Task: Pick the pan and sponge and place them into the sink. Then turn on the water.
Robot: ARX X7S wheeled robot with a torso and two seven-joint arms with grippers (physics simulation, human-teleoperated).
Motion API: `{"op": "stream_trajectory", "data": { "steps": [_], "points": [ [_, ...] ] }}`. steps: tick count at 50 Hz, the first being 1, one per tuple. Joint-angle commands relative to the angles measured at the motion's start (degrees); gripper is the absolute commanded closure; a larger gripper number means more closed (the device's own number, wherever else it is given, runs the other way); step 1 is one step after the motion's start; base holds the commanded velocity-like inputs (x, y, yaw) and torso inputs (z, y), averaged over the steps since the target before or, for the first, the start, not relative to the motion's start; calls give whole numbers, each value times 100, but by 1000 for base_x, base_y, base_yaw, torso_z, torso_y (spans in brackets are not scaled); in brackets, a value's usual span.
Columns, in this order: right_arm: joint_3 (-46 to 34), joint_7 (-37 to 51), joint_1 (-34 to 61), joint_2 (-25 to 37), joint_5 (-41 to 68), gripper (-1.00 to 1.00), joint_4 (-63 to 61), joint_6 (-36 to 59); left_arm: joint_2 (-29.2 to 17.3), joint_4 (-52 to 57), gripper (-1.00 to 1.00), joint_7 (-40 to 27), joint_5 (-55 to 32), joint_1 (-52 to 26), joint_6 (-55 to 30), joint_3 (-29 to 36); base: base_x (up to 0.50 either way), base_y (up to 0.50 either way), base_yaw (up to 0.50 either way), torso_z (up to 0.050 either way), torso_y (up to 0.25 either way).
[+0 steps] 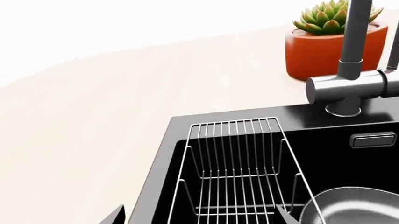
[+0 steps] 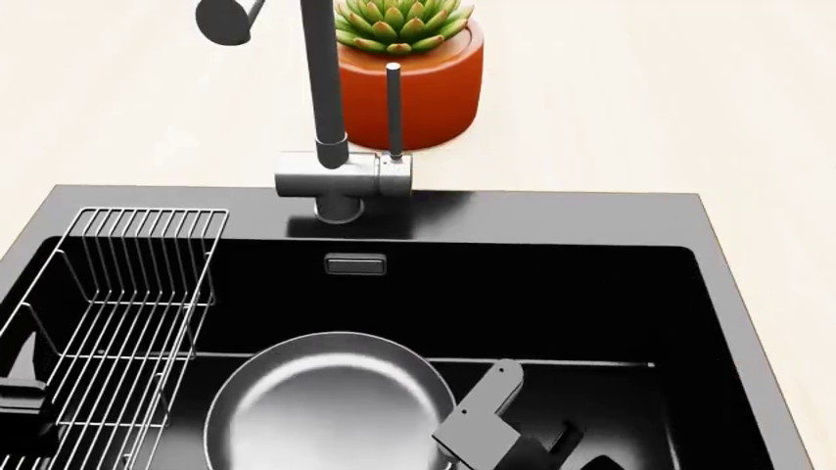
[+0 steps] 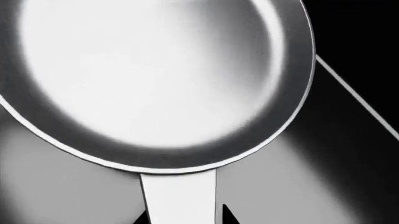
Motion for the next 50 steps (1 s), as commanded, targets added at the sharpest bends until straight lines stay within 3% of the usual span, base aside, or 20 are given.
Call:
{"op": "stream_trajectory", "data": {
  "steps": [1,12,29,37,44,50],
  "points": [
    [80,-92,17,-218,-104,-100,190,-171,-14,-54,-100,127,-26,74,134,-52,0,0,0,0,0],
    [114,69,-30,29,99,-100,-473,388,-11,-55,-100,108,-39,101,158,-55,0,0,0,0,0],
    [501,802,13,1033,956,-100,-2973,2020,107,-111,-100,-34,9,5,174,126,0,0,0,0,0],
    [1451,1690,-125,1752,1921,-100,-4451,2638,2,-62,-100,66,-91,95,196,-79,0,0,0,0,0],
    [2100,2162,-398,2206,2447,-100,-5095,2533,-60,-49,-100,94,-148,26,117,-123,0,0,0,0,0],
    [2805,2934,-1137,2409,2317,-100,-5386,1474,-115,9,-100,130,-205,57,82,-202,0,0,0,0,0]
  ]
}}
